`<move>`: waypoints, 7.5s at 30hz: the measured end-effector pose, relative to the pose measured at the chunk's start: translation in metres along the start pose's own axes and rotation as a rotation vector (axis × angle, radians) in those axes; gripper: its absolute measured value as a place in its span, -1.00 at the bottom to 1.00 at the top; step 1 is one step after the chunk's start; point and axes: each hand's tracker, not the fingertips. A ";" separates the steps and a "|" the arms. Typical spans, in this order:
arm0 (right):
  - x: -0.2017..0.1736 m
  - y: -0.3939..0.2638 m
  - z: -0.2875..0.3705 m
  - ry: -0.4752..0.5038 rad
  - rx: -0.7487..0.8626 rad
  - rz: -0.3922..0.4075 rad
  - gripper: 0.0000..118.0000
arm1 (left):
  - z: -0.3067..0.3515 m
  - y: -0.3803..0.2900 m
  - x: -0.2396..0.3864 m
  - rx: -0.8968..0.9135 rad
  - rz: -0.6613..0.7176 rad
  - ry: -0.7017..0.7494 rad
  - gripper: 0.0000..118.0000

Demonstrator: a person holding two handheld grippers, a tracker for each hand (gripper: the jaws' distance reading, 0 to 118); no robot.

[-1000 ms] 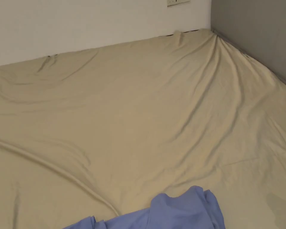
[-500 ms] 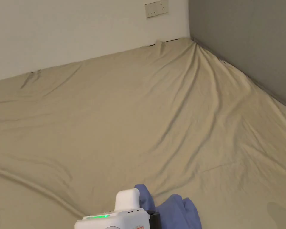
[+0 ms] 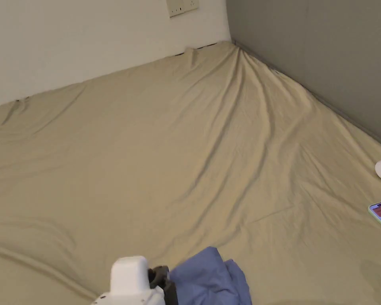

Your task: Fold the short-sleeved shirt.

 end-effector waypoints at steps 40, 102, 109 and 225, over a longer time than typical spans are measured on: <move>-0.100 -0.135 -0.264 0.058 -0.865 0.577 -0.94 | 0.028 -0.112 -0.144 -0.069 0.800 -0.347 -0.71; -0.183 -0.071 -0.198 0.306 -0.620 0.259 -0.94 | 0.167 -0.198 -0.509 0.107 1.299 0.382 0.96; -0.170 -0.069 -0.185 0.322 -0.586 0.240 -0.94 | 0.192 -0.146 -0.401 0.080 0.969 0.196 -0.72; -0.204 0.021 -0.053 0.122 0.666 0.710 1.00 | 0.161 0.077 -0.018 0.924 0.122 0.441 1.00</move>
